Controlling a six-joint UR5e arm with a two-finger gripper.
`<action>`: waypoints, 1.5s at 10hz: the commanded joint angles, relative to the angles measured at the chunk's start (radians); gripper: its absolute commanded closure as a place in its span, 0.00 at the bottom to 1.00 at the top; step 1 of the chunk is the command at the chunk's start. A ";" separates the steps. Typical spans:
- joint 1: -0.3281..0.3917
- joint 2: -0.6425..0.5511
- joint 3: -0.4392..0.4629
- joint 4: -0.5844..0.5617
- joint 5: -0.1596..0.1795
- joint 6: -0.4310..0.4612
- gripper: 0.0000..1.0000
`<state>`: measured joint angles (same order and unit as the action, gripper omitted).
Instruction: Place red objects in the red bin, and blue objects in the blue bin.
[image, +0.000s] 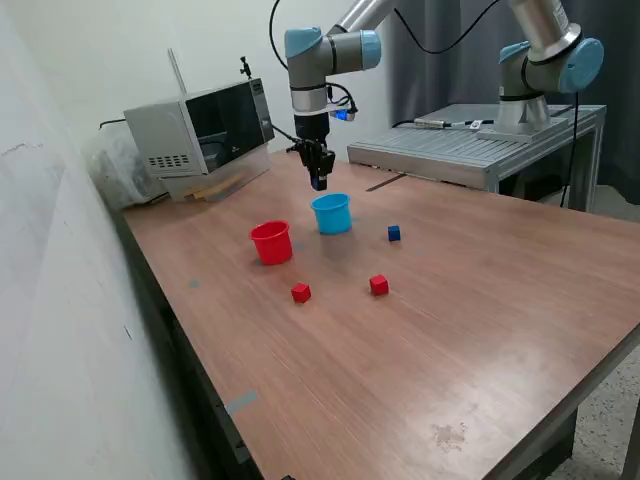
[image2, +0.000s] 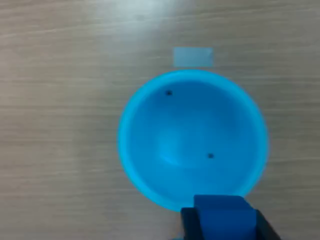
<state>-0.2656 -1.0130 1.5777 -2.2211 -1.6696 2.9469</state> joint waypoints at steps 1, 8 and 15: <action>-0.023 0.046 -0.019 0.009 -0.045 0.001 1.00; 0.021 0.021 -0.041 0.199 -0.041 0.004 0.00; 0.200 -0.056 0.004 0.281 0.057 0.253 0.00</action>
<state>-0.0739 -1.0670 1.5696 -1.9375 -1.6397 3.1372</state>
